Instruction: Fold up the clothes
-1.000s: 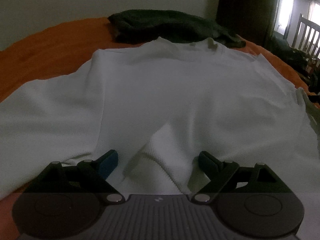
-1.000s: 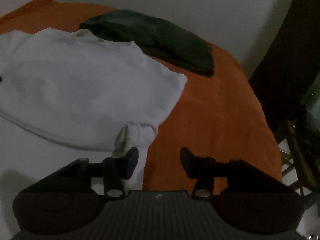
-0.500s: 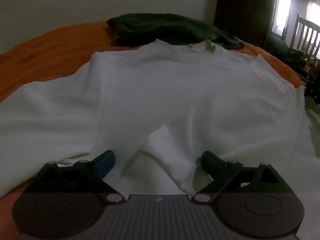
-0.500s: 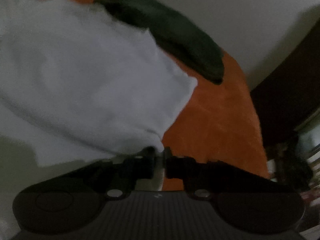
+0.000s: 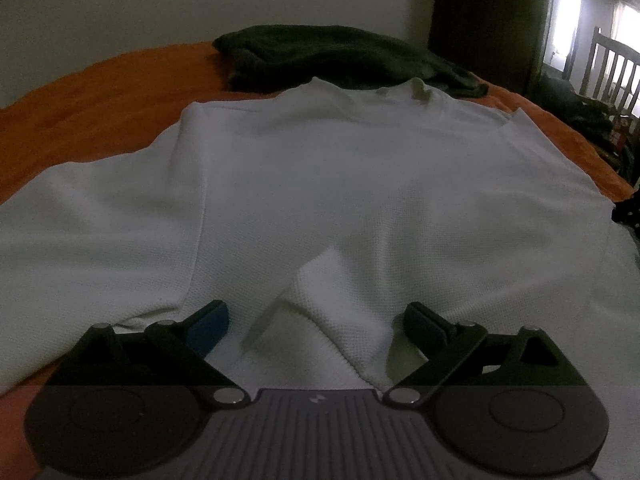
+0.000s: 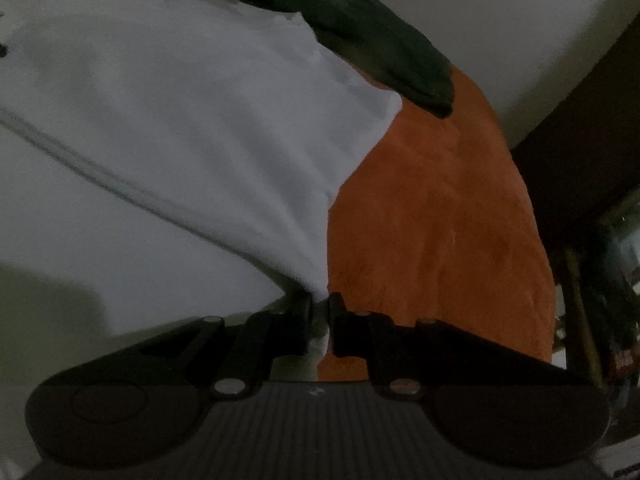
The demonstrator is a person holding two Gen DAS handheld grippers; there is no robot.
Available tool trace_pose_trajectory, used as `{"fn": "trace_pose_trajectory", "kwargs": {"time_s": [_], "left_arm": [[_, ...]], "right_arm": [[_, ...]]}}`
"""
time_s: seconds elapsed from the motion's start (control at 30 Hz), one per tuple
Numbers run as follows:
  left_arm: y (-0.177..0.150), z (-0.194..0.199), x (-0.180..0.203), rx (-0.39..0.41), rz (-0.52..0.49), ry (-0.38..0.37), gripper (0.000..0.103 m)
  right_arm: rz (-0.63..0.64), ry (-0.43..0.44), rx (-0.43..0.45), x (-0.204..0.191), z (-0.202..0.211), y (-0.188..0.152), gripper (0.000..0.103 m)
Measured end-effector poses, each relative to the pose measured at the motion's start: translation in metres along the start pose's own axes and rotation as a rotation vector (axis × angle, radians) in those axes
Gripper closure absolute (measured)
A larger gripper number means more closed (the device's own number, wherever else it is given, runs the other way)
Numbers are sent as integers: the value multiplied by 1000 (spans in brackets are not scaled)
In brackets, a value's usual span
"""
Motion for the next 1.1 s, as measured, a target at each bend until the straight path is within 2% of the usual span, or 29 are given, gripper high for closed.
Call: {"fn": "trace_pose_trajectory", "kwargs": {"time_s": [0.1,0.13,0.17,0.2,0.27,0.33,0.43,0.47,0.53,0.63,0.67,0.73,0.77,0.9,1.0,1.03,1.1], "left_arm": [[7,6,-2,3,5,18,7],[11,12,-3,12,13,36,10],[17,18,-4,27,28,46,17],[27,30,-4,59,67,25,18],[49,52,-2,120,132,-15,18],[70,66,11,155,93,-51,14],[88,67,37,177,54,-126,6],[89,62,45,169,53,-151,6],[79,41,57,116,61,-154,5],[51,10,66,-2,-7,-70,5],[44,5,65,-18,-25,-55,5],[26,-2,58,-53,-45,-34,1],[20,-2,54,-51,-55,-33,0],[11,6,44,-36,-76,-63,0],[15,18,39,-21,-69,-58,2],[22,28,42,11,-56,-50,2],[42,51,56,86,-17,-113,1]], "right_arm": [[-42,29,-25,7,11,-4,86],[-71,54,-21,10,17,-3,85],[-101,79,-18,12,24,-2,84],[-130,104,-13,15,31,-1,82],[-185,155,34,15,53,4,71],[-241,192,57,14,72,9,70],[-364,210,154,18,87,33,70],[-422,223,189,20,87,43,70],[-508,223,214,19,71,54,69],[-589,164,109,12,24,40,72],[-627,162,53,13,8,28,73],[-728,236,79,20,4,12,74],[-736,260,71,21,5,6,74],[-608,278,56,18,15,-1,75],[-653,300,-11,24,20,1,75],[-680,295,-23,31,22,6,75],[-721,263,54,44,43,22,69]]}}
Point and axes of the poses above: each gripper's, at about its wrist camera, not at the fingertips, and z roughly against the way its jaws point, x to its right, y to its top, the point moved 10 cm from there along -z, roughly the way its jaws point, and after that the axes turned 1 degree about -z, right-handed, at the moved point
